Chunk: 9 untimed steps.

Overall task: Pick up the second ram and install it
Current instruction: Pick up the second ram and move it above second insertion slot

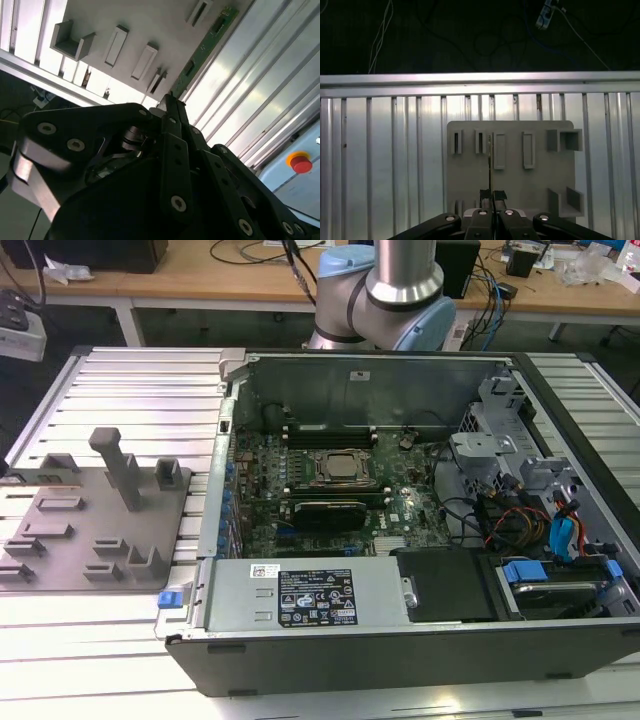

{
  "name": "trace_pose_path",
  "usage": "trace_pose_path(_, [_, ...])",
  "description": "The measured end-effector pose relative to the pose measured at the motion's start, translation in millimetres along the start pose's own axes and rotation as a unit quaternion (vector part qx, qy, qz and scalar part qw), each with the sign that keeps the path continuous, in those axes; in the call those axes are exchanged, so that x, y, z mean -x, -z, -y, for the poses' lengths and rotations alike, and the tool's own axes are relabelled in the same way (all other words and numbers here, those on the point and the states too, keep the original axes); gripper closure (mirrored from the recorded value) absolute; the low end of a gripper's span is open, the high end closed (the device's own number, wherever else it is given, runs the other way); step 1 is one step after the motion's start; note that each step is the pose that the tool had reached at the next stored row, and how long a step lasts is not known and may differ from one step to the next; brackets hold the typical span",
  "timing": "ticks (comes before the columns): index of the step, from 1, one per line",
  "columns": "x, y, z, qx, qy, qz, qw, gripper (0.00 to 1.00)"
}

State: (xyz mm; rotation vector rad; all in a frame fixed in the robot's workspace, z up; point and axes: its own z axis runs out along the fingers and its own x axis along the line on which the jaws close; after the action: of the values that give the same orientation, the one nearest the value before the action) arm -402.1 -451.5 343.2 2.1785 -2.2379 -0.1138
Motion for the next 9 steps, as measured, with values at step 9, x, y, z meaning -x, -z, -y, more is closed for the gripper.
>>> trace_pose_path(9, [1.7, 18.0, -1.2, 0.0, 0.0, 0.0, 1.0, 0.91])
